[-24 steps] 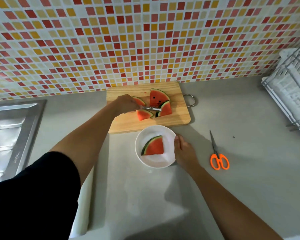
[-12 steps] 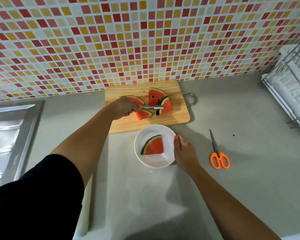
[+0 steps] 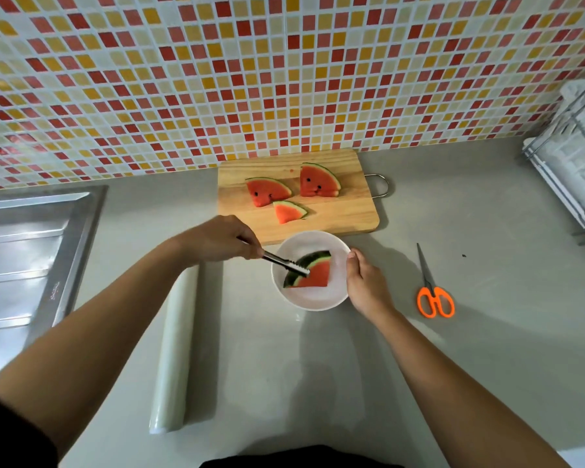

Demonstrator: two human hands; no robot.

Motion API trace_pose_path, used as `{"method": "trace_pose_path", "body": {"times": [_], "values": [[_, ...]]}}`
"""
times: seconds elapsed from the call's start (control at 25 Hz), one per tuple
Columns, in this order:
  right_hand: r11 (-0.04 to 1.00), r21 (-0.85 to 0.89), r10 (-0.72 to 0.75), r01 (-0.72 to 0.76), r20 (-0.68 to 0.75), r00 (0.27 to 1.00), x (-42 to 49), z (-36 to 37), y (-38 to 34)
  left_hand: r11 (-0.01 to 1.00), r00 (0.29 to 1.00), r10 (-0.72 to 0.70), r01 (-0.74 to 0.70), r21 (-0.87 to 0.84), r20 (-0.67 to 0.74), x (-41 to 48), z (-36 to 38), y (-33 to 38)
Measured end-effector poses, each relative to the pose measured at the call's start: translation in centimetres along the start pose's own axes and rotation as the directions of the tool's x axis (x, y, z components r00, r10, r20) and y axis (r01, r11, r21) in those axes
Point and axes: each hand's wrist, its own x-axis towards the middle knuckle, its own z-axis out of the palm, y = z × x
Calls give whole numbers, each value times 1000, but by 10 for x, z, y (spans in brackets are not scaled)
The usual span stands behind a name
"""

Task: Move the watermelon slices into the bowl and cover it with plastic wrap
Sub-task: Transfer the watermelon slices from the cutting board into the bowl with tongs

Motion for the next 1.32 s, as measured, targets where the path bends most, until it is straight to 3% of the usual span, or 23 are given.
{"method": "trace_pose_path", "body": {"times": [0.08,0.4,0.64,0.84,0.92,1.04,1.08,1.2,1.32], "values": [[1000,-14,13,-13,3,1000,0,0,-1,991,1000,5,-5,136,-3,0,11,3],[999,-45,19,-18,13,1000,-1,-1,-3,946,1000,-1,-1,323,7,-7,34,16],[997,-60,-49,49,-10,999,-4,-2,-5,872,989,81,-10,490,-123,-26,29,23],[999,-50,6,-5,23,1000,-2,-3,-4,933,990,126,-99,347,-55,-27,20,21],[999,-54,6,-5,15,1000,-2,-3,-5,948,958,211,-152,279,-194,-18,2,16],[998,-69,0,0,3,1000,-1,-2,-6,955,815,286,-196,224,-504,12,-11,12],[997,-72,8,-7,3,1000,-1,-2,-6,962,788,265,-175,210,-556,25,-9,11],[997,-72,23,-22,14,1000,1,-1,-4,984,824,118,-21,177,-554,68,2,3],[999,-50,-12,11,-13,1000,1,0,-2,993,800,-115,84,-80,-588,98,-8,-6]]}}
